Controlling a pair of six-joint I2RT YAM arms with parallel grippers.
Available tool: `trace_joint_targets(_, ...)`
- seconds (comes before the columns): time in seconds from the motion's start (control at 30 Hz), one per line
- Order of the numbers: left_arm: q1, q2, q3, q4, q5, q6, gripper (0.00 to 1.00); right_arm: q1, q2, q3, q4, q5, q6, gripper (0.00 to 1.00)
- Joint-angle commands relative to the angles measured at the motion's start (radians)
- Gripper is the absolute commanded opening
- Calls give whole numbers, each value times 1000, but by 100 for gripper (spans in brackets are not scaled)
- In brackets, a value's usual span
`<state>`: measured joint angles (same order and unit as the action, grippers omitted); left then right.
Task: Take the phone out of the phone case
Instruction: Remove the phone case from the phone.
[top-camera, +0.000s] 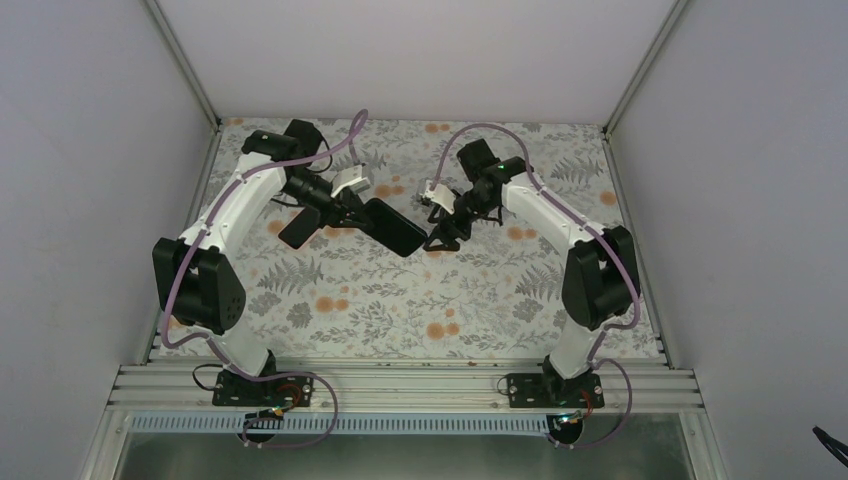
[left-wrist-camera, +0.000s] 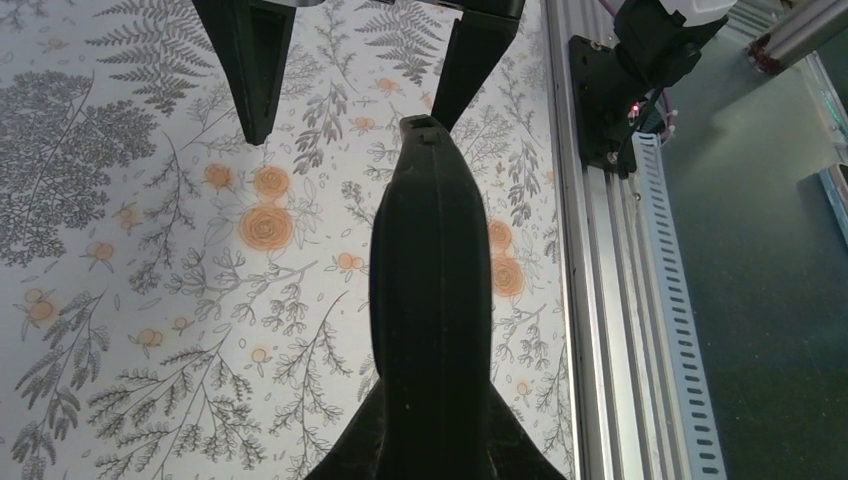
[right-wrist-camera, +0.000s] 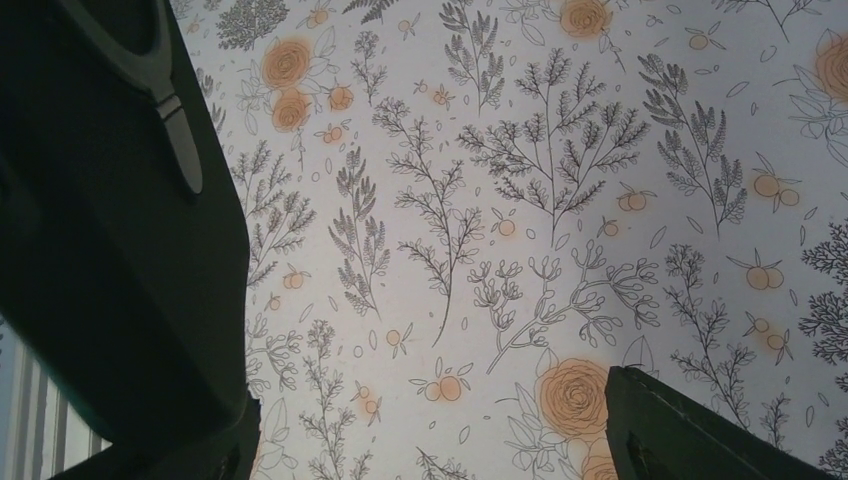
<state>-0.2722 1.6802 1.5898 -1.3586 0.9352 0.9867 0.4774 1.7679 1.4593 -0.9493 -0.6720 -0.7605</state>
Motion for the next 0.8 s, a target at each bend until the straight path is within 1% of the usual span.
trace_joint_targets(0.0,-18,-28,3,1,95,20,2,6,43,56,34,11,18,85)
trace_joint_targets(0.3,-120,-42,-27,1,72,2,2,3,96,159,79,89,53,84)
trace_joint_targets(0.5,-146,-44,-45,1,85,8,2,-5,127,234,83,90,72,84)
trace_joint_targets(0.67,-148,-35,-35,1,119,16,2,-10,130,244,112,34,107,84)
trace_joint_targets(0.77,-147,-29,-4,2,114,23,2,-8,132,246,65,-111,76,84)
